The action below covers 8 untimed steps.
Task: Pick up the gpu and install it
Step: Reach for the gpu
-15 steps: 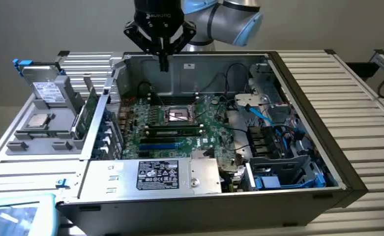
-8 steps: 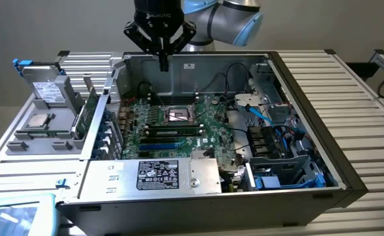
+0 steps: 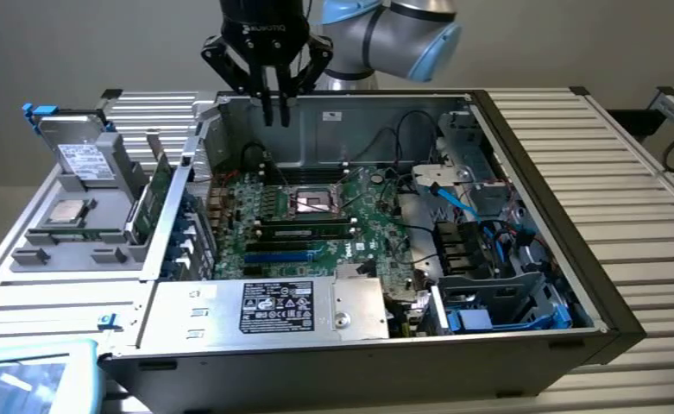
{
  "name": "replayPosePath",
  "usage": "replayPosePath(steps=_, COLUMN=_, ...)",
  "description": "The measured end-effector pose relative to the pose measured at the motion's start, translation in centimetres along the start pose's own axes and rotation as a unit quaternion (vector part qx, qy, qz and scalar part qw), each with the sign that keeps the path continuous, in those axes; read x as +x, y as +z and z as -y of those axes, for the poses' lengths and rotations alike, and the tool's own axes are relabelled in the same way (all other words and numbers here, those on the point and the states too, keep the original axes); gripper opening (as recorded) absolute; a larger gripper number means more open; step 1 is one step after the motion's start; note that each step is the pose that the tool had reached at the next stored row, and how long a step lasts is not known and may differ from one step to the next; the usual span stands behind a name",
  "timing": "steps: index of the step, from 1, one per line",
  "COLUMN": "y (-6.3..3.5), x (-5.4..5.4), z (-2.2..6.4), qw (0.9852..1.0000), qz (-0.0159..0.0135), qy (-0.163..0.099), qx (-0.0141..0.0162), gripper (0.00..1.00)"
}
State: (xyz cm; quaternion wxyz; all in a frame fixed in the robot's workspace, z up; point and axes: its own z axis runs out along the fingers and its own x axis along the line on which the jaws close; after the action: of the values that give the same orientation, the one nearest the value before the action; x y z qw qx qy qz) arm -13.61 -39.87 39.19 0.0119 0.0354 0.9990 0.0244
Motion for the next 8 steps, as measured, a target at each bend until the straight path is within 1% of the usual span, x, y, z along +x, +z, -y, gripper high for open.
replayPosePath(steps=5, y=0.06, x=2.3, z=0.10, qw=1.0000, qz=0.0026, qy=0.000, qx=-0.0002, gripper=0.27)
replayPosePath(steps=8, y=0.07, x=3.6, z=0.15, qw=1.0000, qz=0.0036, qy=0.000, qx=-0.0002, gripper=0.27)
